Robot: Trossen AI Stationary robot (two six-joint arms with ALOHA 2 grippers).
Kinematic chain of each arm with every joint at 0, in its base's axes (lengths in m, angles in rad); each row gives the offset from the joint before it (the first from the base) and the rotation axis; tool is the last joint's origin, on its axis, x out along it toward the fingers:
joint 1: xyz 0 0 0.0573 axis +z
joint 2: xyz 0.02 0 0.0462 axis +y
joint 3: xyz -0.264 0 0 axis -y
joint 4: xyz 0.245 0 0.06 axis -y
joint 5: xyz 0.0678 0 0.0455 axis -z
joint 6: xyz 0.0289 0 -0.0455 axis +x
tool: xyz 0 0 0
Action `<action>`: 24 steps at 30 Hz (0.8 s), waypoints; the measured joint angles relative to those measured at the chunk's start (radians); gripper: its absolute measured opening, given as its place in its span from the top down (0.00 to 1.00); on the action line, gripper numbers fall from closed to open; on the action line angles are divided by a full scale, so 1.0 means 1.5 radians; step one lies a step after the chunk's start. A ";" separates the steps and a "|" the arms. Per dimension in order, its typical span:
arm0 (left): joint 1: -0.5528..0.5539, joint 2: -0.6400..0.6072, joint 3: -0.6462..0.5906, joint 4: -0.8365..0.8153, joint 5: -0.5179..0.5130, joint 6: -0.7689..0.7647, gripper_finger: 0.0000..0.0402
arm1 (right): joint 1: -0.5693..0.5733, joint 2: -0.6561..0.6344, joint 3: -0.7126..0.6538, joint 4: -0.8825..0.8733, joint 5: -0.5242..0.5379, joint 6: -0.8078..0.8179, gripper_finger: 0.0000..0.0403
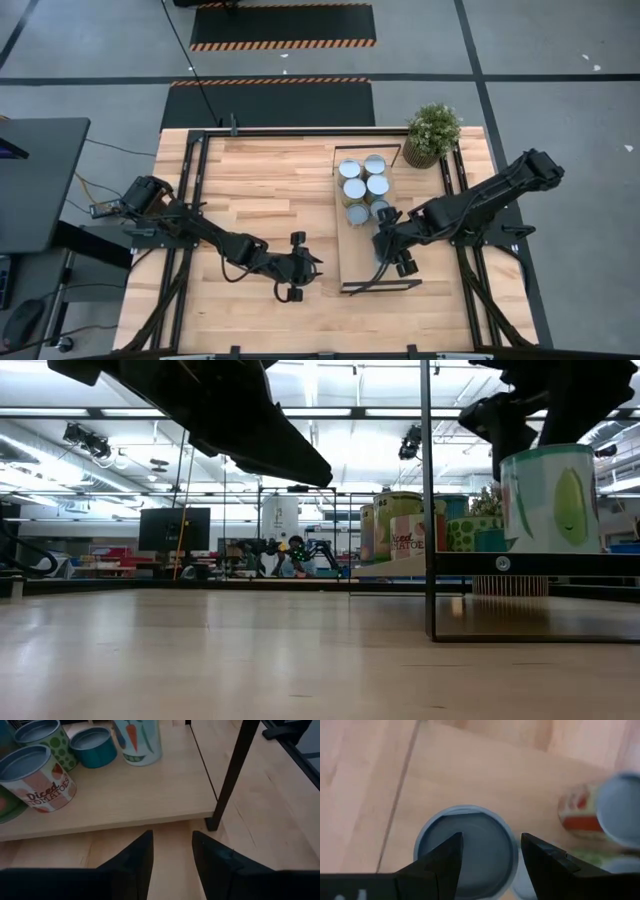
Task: Pick and place cans onto a shelf
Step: Adjust the canned mix vegetable on the shelf, then return to Home Position
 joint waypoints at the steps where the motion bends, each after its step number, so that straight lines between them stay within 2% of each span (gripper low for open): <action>1: 0.000 0.000 0.000 0.000 0.000 0.000 0.65 | 0.000 -0.005 0.000 -0.013 0.004 0.006 0.48; 6: 0.000 0.000 0.000 0.000 0.000 0.001 0.65 | 0.001 -0.027 -0.002 -0.068 0.049 0.020 0.48; 16: 0.000 0.000 0.000 0.001 0.000 0.001 0.65 | 0.001 -0.034 0.000 -0.070 0.050 0.037 0.48; 21: 0.000 -0.003 0.000 0.000 0.001 0.001 0.65 | 0.009 -0.058 0.043 -0.074 0.052 0.049 0.48; 24: -0.003 -0.018 0.000 -0.007 0.006 -0.001 0.65 | 0.022 -0.085 0.052 -0.077 0.091 0.059 0.48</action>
